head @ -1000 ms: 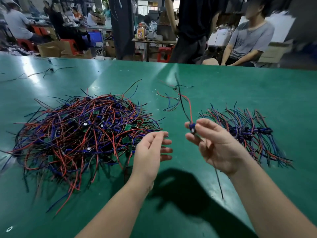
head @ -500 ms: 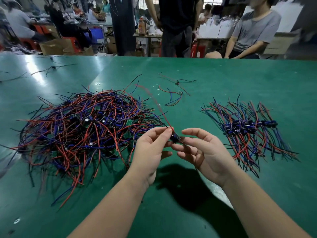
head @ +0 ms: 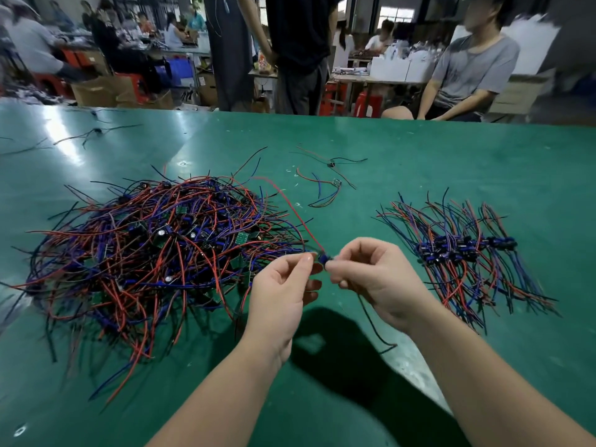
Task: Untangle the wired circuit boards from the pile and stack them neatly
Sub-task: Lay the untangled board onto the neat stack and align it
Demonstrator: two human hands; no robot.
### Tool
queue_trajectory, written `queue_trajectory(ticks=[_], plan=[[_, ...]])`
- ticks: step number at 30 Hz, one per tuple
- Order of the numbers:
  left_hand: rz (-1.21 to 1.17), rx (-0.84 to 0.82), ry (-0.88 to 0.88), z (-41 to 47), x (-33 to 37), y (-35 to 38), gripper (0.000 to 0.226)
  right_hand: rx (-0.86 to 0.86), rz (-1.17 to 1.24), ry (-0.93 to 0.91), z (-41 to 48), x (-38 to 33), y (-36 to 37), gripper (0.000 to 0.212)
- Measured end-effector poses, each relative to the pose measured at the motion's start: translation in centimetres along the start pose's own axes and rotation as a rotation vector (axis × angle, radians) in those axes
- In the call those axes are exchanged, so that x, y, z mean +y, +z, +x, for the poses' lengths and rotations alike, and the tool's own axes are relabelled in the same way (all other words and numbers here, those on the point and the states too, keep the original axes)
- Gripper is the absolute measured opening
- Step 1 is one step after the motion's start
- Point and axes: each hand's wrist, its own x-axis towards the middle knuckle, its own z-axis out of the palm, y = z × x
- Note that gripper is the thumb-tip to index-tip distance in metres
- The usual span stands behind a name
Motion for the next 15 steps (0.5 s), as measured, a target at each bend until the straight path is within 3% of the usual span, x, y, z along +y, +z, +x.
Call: queue_trajectory(ticks=[2, 6, 8, 9, 11, 15], plan=[[-0.025, 0.032, -0.055, 0.4, 0.2, -0.2, 0.024, 0.086, -0.003, 0.026, 2.7, -1.0, -0.6, 0.026], [-0.006, -0.008, -0.143, 0.5, 0.4, -0.2, 0.023, 0.417, -0.071, -0.003, 10.8, -4.2, -1.9, 0.025], [0.026, -0.032, -0.161, 0.2, 0.3, -0.1, 0.023, 0.494, -0.304, -0.063, 14.3, -5.6, -2.3, 0.015], [0.045, -0.042, -0.166, 0.1, 0.2, -0.1, 0.023, 0.485, -0.468, -0.085, 15.4, -6.1, -2.2, 0.008], [0.076, -0.041, -0.176, 0.2, 0.3, -0.1, 0.023, 0.400, -0.715, -0.113, 16.5, -6.7, -1.3, 0.016], [0.086, -0.028, -0.183, 0.2, 0.4, -0.1, 0.023, 0.147, -0.848, -0.274, 14.8, -6.1, 4.1, 0.018]])
